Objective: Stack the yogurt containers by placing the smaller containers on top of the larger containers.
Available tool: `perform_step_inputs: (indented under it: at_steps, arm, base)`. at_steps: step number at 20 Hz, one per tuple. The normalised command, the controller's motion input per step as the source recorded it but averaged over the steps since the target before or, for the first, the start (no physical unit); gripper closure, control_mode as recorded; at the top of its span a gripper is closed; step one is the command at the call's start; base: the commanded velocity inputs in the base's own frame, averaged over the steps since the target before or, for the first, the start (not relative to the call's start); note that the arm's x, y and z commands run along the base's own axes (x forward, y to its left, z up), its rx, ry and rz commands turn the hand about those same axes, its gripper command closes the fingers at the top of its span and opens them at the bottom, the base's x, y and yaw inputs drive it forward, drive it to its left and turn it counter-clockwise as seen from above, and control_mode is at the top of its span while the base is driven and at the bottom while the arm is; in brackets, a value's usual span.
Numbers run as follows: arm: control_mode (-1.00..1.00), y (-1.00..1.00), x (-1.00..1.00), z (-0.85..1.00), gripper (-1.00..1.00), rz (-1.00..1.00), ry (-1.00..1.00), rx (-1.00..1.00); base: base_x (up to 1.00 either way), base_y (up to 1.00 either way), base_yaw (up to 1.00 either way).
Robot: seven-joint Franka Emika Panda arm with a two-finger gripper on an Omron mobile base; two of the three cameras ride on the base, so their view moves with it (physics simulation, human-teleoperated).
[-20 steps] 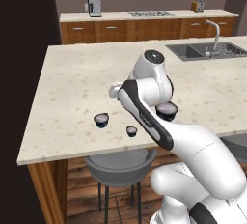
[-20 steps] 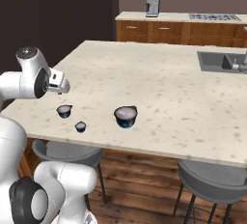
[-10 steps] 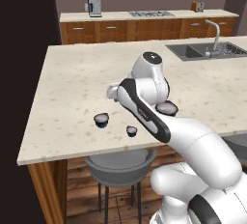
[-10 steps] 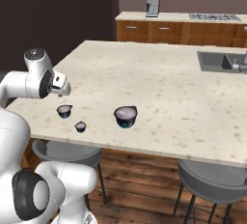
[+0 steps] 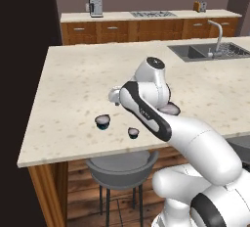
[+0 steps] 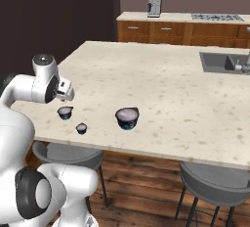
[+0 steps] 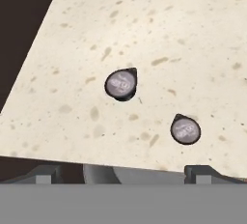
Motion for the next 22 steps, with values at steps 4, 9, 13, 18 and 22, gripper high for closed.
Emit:
perform_step_inputs:
  at_steps: [4, 9, 13, 18, 22]
  arm:
    - [-1.00, 0.00, 0.07, -0.25, -1.00, 0.00, 0.00, 0.05]
    - [-1.00, 0.00, 0.10, -0.25, -1.00, 0.00, 0.00, 0.05]
    - [-1.00, 0.03, 0.20, -0.33, -1.00, 0.00, 0.04, 0.04]
    - [-1.00, 0.02, 0.25, -0.32, -1.00, 0.00, 0.09, 0.02]
    - [-1.00, 0.03, 0.27, -0.31, -1.00, 0.00, 0.07, 0.02]
  base:
    - [0.00, 0.00, 0.00]
    - [0.00, 0.00, 0.00]
    - [0.00, 0.00, 0.00]
    - [0.00, 0.00, 0.00]
    - [0.00, 0.00, 0.00]
